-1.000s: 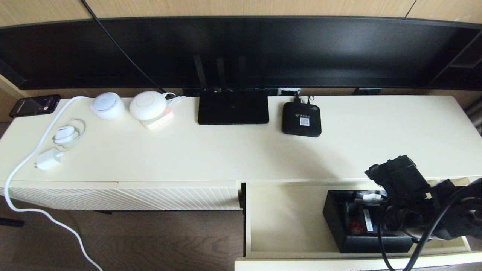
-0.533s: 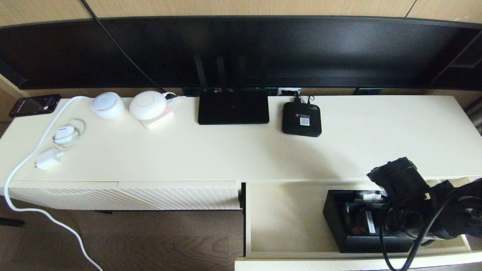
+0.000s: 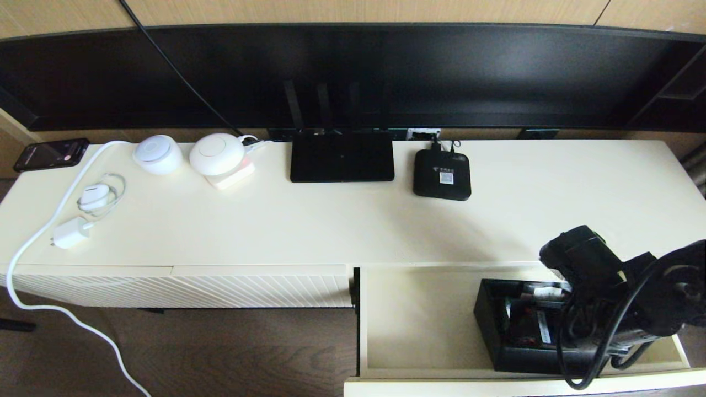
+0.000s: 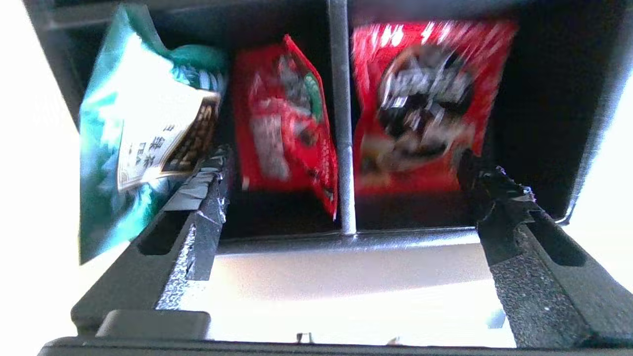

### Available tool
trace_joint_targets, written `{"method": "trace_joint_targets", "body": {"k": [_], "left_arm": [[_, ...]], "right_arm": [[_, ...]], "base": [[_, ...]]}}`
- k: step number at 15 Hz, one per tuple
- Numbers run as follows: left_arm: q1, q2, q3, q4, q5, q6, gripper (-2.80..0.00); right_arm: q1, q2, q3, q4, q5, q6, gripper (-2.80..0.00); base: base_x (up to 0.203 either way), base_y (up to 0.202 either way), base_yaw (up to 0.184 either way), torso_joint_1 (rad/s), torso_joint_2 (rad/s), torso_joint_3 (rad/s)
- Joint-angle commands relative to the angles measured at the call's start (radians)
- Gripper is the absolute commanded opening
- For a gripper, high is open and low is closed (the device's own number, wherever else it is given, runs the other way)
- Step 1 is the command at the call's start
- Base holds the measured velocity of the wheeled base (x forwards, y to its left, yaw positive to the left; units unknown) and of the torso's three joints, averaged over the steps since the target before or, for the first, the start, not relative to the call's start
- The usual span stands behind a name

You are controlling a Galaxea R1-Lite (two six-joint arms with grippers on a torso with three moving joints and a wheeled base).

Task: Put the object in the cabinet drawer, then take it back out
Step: Take the storage box out of the drawer and put it on the table

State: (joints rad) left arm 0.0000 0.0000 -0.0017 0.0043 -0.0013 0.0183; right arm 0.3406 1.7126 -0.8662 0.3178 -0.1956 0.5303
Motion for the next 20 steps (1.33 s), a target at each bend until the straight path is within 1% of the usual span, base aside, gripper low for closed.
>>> {"method": "trace_joint_targets", "body": {"k": [1, 8, 15, 20], "left_arm": [[0.0, 0.002, 0.0, 0.0, 0.0, 0.0, -2.8], [0.0, 0.002, 0.0, 0.0, 0.0, 0.0, -2.8], [0.0, 0.002, 0.0, 0.0, 0.0, 0.0, -2.8], [0.0, 0.002, 0.0, 0.0, 0.0, 0.0, -2.8]], "right_arm": [[0.0, -0.008, -0.024, 0.04, 0.024, 0.01, 0.0], [-0.002, 0.032, -0.013, 0.036, 0.023, 0.002, 0.0], [-0.03, 0.05, -0.016, 0.033, 0.024, 0.001, 0.0], [-0.035, 0.072, -0.023, 0.035, 0.024, 0.002, 0.0]], "base": [[0.0, 0.0, 0.0, 0.0, 0.0, 0.0], [0.0, 0.0, 0.0, 0.0, 0.0, 0.0], [0.0, 0.0, 0.0, 0.0, 0.0, 0.0], [0.0, 0.0, 0.0, 0.0, 0.0, 0.0]]}}
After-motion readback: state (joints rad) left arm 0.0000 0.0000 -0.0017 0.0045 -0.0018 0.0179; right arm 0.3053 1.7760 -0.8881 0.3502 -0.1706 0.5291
